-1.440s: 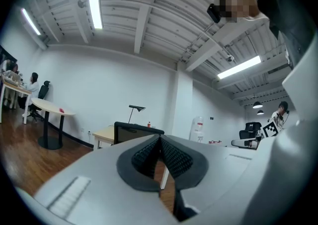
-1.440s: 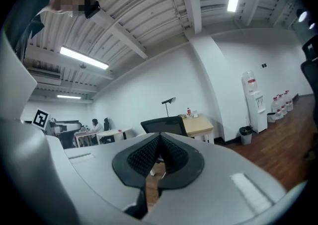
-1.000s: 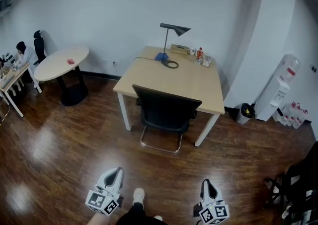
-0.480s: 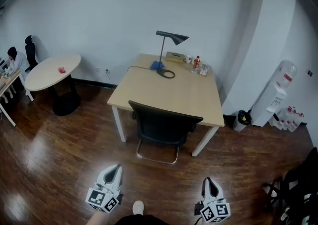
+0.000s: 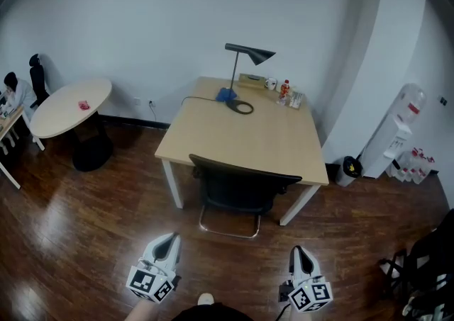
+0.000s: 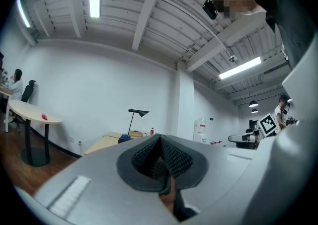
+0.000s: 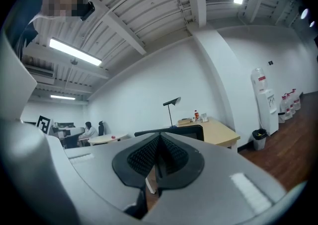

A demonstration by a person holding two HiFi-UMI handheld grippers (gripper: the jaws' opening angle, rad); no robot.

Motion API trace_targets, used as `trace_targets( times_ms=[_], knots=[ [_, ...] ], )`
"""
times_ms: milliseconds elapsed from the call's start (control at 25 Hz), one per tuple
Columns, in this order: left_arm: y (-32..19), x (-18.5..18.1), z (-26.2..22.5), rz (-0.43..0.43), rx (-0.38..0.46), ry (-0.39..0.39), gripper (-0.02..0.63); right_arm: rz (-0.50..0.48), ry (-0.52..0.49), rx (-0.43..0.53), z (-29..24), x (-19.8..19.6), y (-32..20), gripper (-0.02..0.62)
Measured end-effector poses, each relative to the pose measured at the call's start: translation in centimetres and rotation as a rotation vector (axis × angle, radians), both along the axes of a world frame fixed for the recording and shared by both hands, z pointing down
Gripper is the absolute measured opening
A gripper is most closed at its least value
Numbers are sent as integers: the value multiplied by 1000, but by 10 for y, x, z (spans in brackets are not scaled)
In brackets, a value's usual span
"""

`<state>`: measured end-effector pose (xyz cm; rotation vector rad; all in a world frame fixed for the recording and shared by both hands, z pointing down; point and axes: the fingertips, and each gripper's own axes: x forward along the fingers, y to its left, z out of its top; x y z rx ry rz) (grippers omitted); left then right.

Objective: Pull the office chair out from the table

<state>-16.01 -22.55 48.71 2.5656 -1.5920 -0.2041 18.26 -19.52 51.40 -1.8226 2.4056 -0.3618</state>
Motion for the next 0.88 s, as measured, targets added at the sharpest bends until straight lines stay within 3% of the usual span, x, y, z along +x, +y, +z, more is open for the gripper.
trace_targets(
  times_ms=[160, 320, 560, 880],
  knots=[
    [-21, -8, 9, 11, -22, -29, 2, -10, -39, 25, -12, -20, -15, 14],
    [-38, -5, 19, 32, -36, -10, 2, -26, -8, 14, -8, -26, -27, 14],
    [-65, 14, 30, 93, -30, 4, 2, -25, 9, -19, 12, -14, -57, 14],
    [-142, 35, 14, 80, 1, -25, 2, -26, -4, 19, -3, 14, -138, 14]
  ],
)
